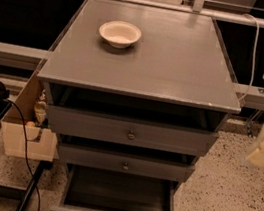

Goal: Close bottom drawer

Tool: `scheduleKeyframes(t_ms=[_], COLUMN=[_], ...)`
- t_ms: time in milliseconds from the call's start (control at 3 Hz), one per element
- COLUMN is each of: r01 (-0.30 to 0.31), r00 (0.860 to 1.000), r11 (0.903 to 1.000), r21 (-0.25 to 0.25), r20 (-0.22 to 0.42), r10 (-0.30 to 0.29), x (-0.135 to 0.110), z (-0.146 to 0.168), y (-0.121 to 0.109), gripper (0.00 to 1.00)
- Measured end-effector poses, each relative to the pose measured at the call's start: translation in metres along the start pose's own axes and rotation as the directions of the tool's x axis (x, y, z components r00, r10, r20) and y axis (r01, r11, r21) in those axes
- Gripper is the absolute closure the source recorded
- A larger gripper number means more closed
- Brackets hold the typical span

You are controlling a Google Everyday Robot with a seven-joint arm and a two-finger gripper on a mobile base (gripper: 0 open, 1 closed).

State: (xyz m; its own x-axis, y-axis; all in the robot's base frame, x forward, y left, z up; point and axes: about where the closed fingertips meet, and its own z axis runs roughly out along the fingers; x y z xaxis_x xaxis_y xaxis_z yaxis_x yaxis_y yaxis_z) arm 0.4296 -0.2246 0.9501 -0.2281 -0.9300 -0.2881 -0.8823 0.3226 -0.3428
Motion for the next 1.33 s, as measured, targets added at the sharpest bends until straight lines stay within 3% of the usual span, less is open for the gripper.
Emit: scheduleKeyframes(t_ms=[333,667,1000,1333], r01=[-0.014,-0.032,-0.011,-0.01], r00=[1.0,0.995,0.992,0.993], r11=[0.9996,0.9988,0.9936,0.9932], r21=[0.026,0.036,0.112,0.116], r20=[0.021,0.1,0.124,0.118], r10=[0.014,0.028,-0.003,-0.004], x=[0.019,0.039,0.036,0.037], z=[0.042,0.092,0.089,0.09], y=[0.02,0.037,0.021,0.024], gripper=[0.0,0.0,0.0,0.0])
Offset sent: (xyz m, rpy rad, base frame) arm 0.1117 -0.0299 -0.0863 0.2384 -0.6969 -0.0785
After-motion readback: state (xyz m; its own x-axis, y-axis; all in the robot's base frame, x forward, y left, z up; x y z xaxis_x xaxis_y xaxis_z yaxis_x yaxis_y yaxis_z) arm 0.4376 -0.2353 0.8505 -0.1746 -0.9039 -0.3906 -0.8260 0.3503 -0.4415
